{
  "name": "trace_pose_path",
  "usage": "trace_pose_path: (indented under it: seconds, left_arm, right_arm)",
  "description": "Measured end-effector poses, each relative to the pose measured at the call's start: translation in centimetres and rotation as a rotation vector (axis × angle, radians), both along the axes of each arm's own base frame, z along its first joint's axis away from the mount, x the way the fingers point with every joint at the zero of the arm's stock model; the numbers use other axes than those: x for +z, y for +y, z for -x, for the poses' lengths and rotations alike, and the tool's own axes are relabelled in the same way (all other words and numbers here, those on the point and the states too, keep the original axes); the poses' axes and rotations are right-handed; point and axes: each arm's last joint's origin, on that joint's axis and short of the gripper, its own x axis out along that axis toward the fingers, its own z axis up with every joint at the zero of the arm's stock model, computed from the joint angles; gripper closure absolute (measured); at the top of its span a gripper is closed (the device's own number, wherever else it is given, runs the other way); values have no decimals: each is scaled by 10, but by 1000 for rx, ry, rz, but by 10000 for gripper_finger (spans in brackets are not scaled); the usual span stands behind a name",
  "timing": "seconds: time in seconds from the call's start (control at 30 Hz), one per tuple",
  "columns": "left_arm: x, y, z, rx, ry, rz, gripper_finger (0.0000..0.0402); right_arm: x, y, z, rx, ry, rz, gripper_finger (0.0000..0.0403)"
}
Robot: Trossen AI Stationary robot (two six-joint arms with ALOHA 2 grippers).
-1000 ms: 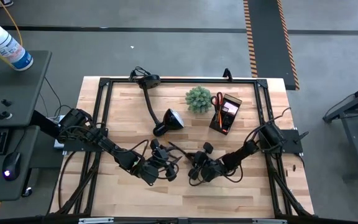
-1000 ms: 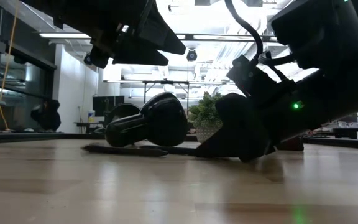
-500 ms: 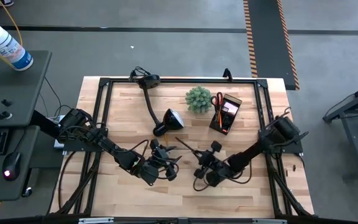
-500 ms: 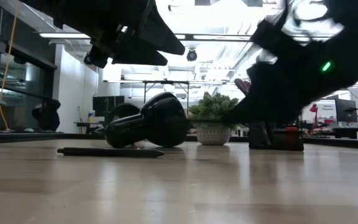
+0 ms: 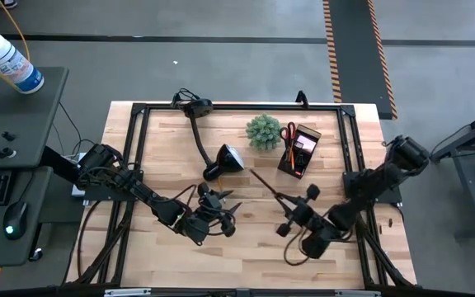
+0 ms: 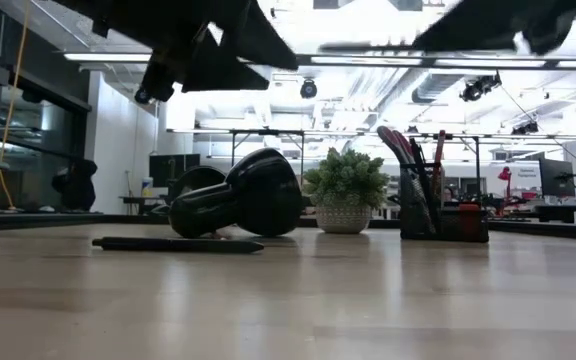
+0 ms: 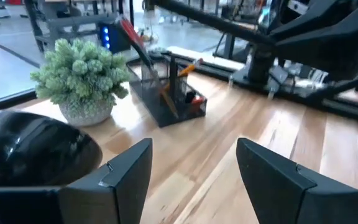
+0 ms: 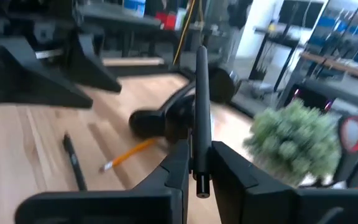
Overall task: Pick and place office supplies into organizer
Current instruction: Put the right black pen into the desk organizer
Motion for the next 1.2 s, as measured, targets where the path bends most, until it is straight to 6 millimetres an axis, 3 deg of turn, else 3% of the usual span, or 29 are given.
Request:
trace_pose_path:
  seconds: [0.27, 0.57, 0.8, 1.2]
  left_arm:
    - [30, 1, -12, -138, -167, -47, 181]
    - [57, 32, -25, -363, -409, -86, 181]
    - [61, 54, -31, -418, -509, 3, 181]
    - [66, 63, -31, -383, -641, 136, 181]
  right_arm:
    - [22, 8, 12, -14, -39, 83, 365]
    - [39, 18, 8, -11, -13, 159, 365]
    - [54, 20, 6, 2, 14, 207, 361]
    - [71, 22, 3, 84, 0, 237, 362]
